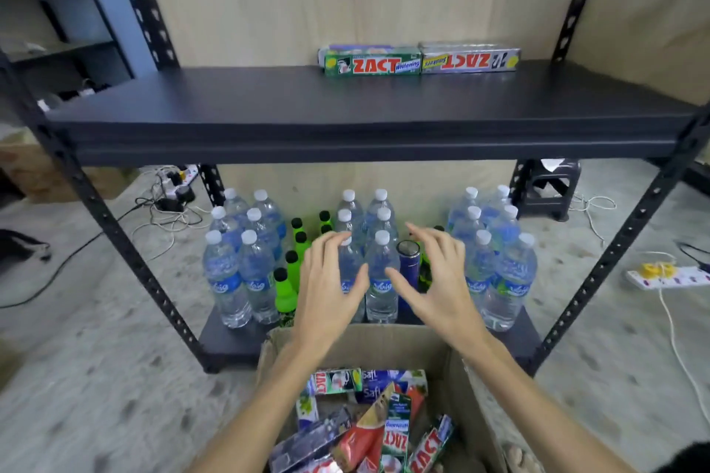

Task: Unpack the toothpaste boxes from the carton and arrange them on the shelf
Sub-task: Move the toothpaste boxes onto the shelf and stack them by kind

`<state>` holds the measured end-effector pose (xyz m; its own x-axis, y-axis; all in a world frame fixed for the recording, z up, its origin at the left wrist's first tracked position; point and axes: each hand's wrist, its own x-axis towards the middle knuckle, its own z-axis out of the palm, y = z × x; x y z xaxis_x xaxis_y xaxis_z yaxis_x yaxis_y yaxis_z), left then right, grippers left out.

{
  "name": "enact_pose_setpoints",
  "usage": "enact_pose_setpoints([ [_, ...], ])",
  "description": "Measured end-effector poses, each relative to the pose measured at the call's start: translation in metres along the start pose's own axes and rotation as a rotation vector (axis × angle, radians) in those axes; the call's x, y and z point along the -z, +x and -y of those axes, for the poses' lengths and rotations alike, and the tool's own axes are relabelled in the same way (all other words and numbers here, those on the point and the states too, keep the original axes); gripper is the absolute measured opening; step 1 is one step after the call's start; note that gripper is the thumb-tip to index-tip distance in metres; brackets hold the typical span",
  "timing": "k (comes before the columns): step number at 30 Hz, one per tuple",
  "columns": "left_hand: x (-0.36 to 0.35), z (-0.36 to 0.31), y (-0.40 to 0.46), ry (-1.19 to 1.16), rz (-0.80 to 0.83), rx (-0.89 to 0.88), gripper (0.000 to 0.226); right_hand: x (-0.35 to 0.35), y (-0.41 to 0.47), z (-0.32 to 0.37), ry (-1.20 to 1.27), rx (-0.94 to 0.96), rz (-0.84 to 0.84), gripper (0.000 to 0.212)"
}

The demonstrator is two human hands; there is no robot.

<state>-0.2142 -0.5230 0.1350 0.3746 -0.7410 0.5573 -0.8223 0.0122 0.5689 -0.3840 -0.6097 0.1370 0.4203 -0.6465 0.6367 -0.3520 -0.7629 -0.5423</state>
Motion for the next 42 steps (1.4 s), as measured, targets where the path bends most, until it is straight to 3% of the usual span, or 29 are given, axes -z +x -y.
enact_pose_setpoints([
  [8,-0.040,0.097,-0.108,0.187,0.354,0.382,0.051,-0.081,-0.122,-0.070,-0.166,-0.225,0.288,0.058],
  [15,-0.070,0.167,-0.175,0.278,0.624,0.457,0.047,-0.113,-0.197,-0.106,-0.324,-0.373,0.549,0.064],
  [20,-0.097,0.180,-0.205,0.170,0.738,0.504,0.040,-0.135,-0.222,-0.116,-0.347,-0.653,0.668,0.077],
  [28,-0.151,0.159,-0.221,0.012,0.888,0.548,0.050,-0.166,-0.252,-0.103,-0.455,-0.853,0.616,0.101],
  [35,-0.156,0.164,-0.230,0.043,1.008,0.511,0.076,-0.170,-0.247,-0.106,-0.388,-0.880,0.513,0.098],
  [42,-0.145,0.162,-0.215,0.076,0.979,0.476,0.071,-0.141,-0.228,-0.122,-0.311,-0.784,0.458,0.100],
])
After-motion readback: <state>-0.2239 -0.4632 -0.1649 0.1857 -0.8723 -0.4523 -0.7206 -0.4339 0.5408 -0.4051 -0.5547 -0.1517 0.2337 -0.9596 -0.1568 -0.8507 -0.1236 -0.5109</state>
